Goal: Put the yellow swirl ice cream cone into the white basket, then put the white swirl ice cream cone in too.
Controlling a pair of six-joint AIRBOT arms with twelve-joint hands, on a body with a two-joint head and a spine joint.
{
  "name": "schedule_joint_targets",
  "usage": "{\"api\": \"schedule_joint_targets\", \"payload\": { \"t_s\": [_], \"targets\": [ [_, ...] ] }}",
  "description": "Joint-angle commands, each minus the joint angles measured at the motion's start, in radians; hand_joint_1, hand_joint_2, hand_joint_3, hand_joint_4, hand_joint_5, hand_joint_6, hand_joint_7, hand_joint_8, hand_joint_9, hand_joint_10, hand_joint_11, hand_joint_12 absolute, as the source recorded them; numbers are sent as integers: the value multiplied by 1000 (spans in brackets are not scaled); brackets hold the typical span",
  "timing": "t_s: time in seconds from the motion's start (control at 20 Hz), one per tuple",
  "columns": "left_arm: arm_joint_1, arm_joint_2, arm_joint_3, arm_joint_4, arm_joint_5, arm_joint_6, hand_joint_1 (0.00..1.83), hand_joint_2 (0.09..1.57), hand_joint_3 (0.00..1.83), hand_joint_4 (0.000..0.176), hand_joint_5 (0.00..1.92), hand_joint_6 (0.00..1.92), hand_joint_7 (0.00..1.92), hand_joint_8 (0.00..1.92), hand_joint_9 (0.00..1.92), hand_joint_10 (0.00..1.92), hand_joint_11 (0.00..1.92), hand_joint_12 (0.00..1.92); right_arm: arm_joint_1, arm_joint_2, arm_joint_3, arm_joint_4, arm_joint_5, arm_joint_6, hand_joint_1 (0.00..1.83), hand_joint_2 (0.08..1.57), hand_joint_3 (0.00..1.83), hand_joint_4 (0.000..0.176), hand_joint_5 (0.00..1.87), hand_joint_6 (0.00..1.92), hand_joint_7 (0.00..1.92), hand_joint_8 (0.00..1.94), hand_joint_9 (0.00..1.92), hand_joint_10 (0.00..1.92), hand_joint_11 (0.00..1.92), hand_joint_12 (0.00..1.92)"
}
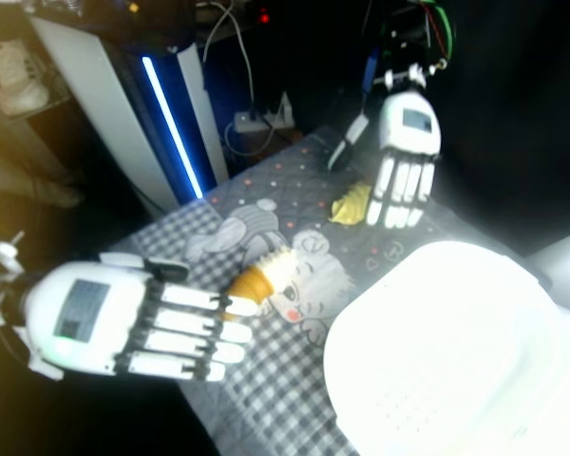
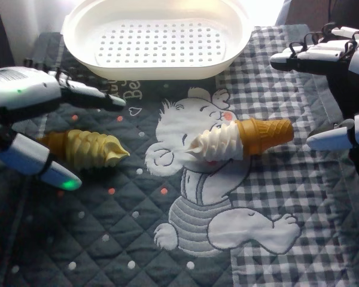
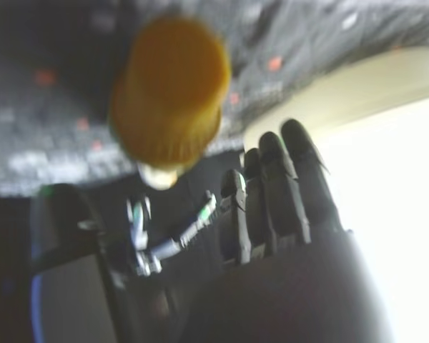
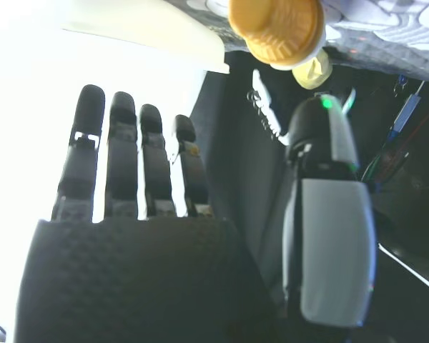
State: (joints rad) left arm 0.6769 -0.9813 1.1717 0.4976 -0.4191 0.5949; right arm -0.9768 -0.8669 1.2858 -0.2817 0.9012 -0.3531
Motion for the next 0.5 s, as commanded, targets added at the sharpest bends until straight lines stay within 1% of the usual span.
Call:
{"api": "schedule_joint_targets", "payload": {
  "t_s": [0.0, 0.05, 0.1, 0.15, 0.2, 0.25, 0.3, 0.35, 0.4, 0.45],
  "targets": [
    [-16, -10, 3, 11, -33, -1, 848, 783, 12, 82, 386, 11, 418, 12, 446, 11, 244, 497, 11, 2, 5, 46, 106, 6, 678, 1015, 4, 42, 225, 4, 251, 2, 303, 4, 0, 1021],
    [-19, -17, 6, 30, -9, -1, 824, 797, 15, 80, 385, 8, 421, 10, 450, 11, 251, 501, 11, 1, 5, 46, 106, 6, 687, 1016, 2, 38, 233, 4, 254, 2, 305, 4, 0, 993],
    [-23, -25, 10, 54, 21, -1, 787, 822, 8, 72, 388, 4, 436, 8, 471, 6, 218, 636, 11, 0, 5, 46, 106, 6, 696, 1020, 3, 30, 230, 2, 261, 4, 312, 6, 0, 992],
    [-26, -34, 13, 76, 44, 0, 789, 836, 3, 60, 420, 4, 498, 9, 510, 6, 179, 776, 11, -2, 5, 46, 106, 6, 687, 1026, 5, 28, 221, 0, 257, 2, 310, 4, 0, 990],
    [-29, -44, 16, 107, 73, 0, 759, 880, 0, 32, 504, 1, 584, 19, 581, 16, 198, 882, 11, -4, 5, 46, 106, 6, 693, 1022, 2, 25, 228, 3, 259, 2, 306, 2, 0, 986],
    [-32, -50, 16, 122, 94, 9, 763, 899, 0, 14, 560, 3, 656, 33, 670, 46, 260, 1011, 11, -5, 6, 45, 106, 6, 691, 1023, 2, 24, 234, 3, 258, 1, 292, 2, 0, 961],
    [-35, -56, 13, 143, 117, 21, 876, 878, 0, 0, 632, 8, 737, 182, 607, 695, 370, 1324, 11, -5, 6, 45, 106, 6, 676, 1030, 4, 21, 230, 1, 256, 0, 294, 3, 0, 963],
    [-35, -56, 10, 145, 124, 31, 1048, 942, 6, 0, 747, 15, 661, 702, 545, 1262, 405, 1612, 11, -5, 6, 45, 106, 6, 675, 1031, 4, 22, 234, 2, 256, 0, 289, 1, 0, 962],
    [-35, -55, 6, 145, 129, 42, 1147, 1220, 8, 0, 660, 1157, 662, 1348, 629, 1489, 558, 1648, 11, -5, 7, 45, 106, 6, 697, 1034, 2, 14, 241, 2, 264, 1, 311, 6, 0, 1007],
    [-35, -53, 5, 145, 128, 42, 1162, 1294, 4, 0, 610, 1439, 635, 1529, 623, 1635, 625, 1723, 11, -5, 7, 45, 106, 6, 696, 1036, 2, 20, 241, 1, 263, 0, 300, 2, 0, 990]
  ]
}}
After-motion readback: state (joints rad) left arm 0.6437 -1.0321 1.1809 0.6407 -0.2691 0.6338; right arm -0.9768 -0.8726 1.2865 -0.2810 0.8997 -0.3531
